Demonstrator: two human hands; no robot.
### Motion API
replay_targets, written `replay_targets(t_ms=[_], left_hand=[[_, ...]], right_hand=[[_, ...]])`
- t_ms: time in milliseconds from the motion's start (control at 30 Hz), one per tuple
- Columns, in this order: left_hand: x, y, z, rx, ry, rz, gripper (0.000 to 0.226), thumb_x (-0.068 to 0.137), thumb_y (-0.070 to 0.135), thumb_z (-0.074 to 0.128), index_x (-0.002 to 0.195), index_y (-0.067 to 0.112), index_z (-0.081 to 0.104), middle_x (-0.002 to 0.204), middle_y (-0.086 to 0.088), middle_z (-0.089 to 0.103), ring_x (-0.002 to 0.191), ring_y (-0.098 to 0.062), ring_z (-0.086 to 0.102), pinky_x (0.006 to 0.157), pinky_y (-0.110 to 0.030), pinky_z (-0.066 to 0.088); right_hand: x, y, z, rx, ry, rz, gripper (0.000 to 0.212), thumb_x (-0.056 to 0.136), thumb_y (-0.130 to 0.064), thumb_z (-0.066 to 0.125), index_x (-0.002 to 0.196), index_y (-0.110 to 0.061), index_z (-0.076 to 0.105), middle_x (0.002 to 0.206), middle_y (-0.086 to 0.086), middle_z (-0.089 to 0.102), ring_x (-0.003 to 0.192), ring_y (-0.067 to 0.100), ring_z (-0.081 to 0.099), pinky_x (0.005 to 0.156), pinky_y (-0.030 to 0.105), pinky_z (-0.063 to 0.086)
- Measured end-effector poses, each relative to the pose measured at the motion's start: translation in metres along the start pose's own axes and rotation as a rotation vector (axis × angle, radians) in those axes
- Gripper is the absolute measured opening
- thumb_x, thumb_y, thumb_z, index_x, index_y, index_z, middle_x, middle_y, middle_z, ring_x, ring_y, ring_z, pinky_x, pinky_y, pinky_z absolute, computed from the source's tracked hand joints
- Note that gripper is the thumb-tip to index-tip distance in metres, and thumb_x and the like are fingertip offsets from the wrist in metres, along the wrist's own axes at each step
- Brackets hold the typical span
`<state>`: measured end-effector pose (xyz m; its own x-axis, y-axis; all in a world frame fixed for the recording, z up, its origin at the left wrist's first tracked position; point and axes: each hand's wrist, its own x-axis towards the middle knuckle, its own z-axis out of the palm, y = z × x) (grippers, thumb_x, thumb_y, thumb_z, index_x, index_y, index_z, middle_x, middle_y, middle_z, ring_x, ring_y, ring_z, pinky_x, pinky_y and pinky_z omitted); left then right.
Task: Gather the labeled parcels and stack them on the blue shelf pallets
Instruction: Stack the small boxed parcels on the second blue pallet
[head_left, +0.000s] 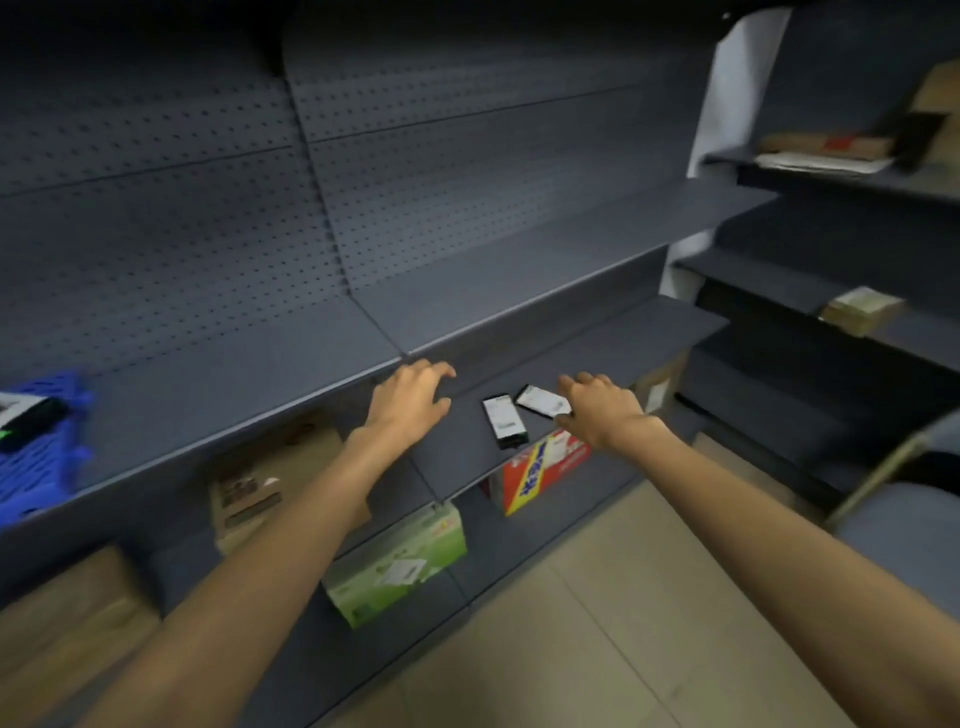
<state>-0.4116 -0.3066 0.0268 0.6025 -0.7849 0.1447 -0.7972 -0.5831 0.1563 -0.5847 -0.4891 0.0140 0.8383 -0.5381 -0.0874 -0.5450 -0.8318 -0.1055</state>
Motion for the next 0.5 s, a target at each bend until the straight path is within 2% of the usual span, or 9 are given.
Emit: replay_targets(t_ms=[233,367,500], left_hand=[[0.05,0.082,0.09,-0.041,-0.118,0.126,0.04,0.089,0.029,0.065,0.129,0.029,0.057,0.128,-0.002,0.059,0.118,-0.029,0.057,0.083,-0.045,0.05],[0.086,0.096,0.146,-0.106,-0.188,0.101,0.037,0.089,0.029,0.065,0.126,0.027,0.06,0.126,-0.004,0.061,0.115,-0.031,0.059,0.082,-0.048,0.051],[0.124,0.095,0.2,-0.134,-0.269,0.074,0.034,0.091,0.026,0.062,0.125,0.025,0.06,0.121,-0.006,0.062,0.109,-0.03,0.061,0.08,-0.046,0.055]], right_hand=[[-0.007,0.093,0.06,0.082,-0.101,0.164,0.05,0.095,-0.033,0.053,0.14,-0.015,0.04,0.138,0.013,0.048,0.13,0.035,0.043,0.097,0.045,0.044],[0.021,0.119,0.101,0.069,-0.184,0.182,0.055,0.096,-0.035,0.053,0.144,-0.015,0.036,0.138,0.014,0.048,0.128,0.036,0.045,0.097,0.045,0.044],[0.066,0.137,0.134,0.08,-0.239,0.175,0.051,0.096,-0.035,0.052,0.141,-0.016,0.038,0.137,0.013,0.049,0.127,0.035,0.046,0.096,0.044,0.045]])
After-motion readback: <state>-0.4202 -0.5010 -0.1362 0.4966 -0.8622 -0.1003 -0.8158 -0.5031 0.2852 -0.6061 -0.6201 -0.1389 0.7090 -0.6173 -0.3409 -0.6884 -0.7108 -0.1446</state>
